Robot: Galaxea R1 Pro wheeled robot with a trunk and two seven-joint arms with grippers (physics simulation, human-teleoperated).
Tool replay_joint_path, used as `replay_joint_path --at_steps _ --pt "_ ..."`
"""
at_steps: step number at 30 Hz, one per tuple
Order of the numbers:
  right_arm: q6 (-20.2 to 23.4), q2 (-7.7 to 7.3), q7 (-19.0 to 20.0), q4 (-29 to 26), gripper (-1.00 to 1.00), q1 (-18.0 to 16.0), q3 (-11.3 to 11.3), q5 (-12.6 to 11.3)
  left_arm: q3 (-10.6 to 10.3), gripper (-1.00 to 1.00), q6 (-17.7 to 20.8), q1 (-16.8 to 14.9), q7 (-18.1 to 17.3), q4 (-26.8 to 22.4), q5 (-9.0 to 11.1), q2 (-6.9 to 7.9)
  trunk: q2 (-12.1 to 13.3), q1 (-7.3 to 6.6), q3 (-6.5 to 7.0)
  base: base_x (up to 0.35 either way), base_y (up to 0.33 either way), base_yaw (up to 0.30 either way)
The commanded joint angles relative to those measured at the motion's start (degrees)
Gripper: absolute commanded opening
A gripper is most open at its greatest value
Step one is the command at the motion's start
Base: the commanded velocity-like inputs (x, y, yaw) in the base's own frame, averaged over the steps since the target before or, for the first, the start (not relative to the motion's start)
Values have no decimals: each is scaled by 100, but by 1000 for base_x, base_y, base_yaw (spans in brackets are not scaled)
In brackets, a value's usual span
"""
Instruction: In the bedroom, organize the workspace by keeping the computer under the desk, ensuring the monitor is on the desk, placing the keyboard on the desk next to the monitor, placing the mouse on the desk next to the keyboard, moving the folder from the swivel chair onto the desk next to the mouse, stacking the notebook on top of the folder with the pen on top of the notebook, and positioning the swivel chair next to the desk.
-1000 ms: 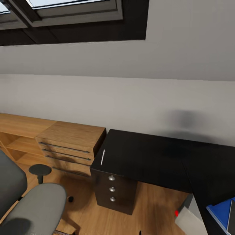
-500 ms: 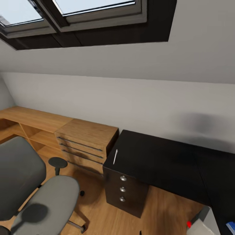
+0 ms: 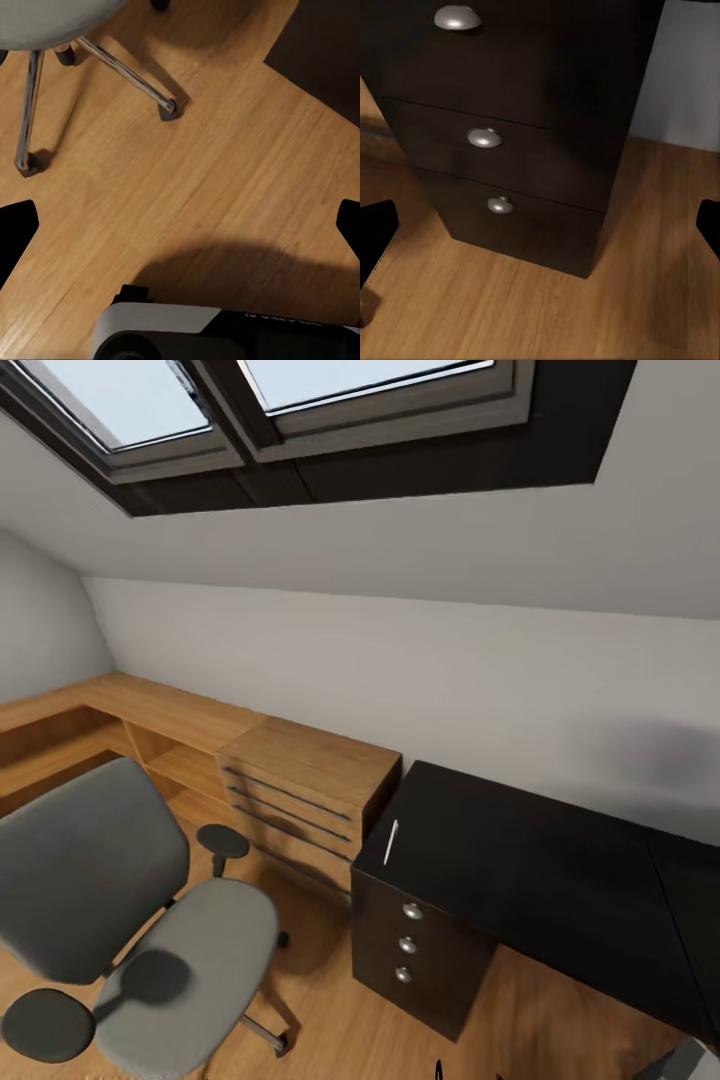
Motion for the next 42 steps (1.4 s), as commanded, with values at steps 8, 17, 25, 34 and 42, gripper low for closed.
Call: replay_joint_path --at_steps 8,17,25,34,42 --pt "-34 4 -19 3 100 -5 66 -50 13 100 -8 2 -21 -9 15 -5 -7 2 -9 0 0 62" --pt "23 9 -18 -60 100 -14 63 -21 23 100 -9 2 -22 -9 28 3 -7 2 -9 0 0 1" --pt "4536 127 -164 -1515 100 -2487 100 -19 160 100 -9 2 -6 -78 49 32 -7 2 -9 25 0 0" --pt "4613 149 -147 -1518 100 -2530 107 -13 164 100 0 2 -10 -62 44 18 -7 2 -9 192 0 0" --pt "4583 156 -138 -1517 100 -2528 117 -11 164 100 3 2 -5 -66 49 17 -7 2 -10 230 0 2"
